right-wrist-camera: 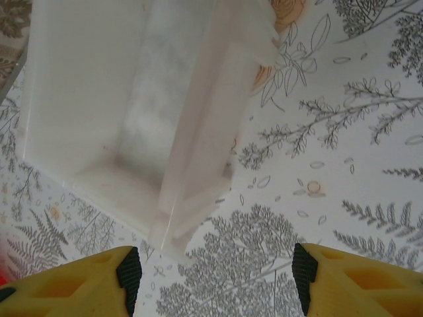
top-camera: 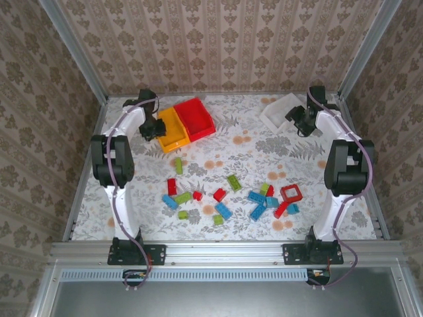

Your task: Sort the legos into containers by color

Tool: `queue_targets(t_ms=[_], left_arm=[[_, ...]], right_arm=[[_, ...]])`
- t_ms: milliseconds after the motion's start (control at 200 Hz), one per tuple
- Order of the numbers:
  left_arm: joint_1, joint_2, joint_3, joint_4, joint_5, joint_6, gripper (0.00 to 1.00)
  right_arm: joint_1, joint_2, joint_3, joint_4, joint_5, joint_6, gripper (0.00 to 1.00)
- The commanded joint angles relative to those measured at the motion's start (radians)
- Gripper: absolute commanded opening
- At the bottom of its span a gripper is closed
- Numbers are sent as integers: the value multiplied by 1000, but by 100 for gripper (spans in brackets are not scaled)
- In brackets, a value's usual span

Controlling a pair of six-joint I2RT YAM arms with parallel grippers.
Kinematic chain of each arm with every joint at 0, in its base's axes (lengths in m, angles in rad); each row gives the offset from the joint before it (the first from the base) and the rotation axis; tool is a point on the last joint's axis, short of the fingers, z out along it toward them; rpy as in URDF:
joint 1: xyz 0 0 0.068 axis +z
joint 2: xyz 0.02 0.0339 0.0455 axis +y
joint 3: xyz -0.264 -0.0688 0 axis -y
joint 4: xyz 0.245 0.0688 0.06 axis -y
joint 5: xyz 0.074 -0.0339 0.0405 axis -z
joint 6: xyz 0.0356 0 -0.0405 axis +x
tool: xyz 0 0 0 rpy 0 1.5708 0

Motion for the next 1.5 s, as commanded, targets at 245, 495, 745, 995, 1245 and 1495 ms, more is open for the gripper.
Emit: queue_targets(t_ms=[245, 495, 745, 995, 1245, 1495], left_arm=[[-83, 23, 53, -47, -48, 115, 8], [-149, 8, 61, -71, -70, 124, 2], [-196, -20, 18, -58, -66, 92, 2], [-224, -45, -20, -42, -61, 88, 1], [-262, -78, -78, -15, -47, 112, 0], [-284, -102, -119, 2, -47, 121, 0]], right_arm=[[-39, 214, 274, -96, -35, -70, 66], [-34, 303, 379, -179, -24, -115, 49], [-9, 270, 333, -204, 34, -226, 21], [19, 72, 76, -144, 40, -352, 5], [97, -108, -168, -81, -13, -413, 5], [155, -109, -200, -39, -38, -435, 6]])
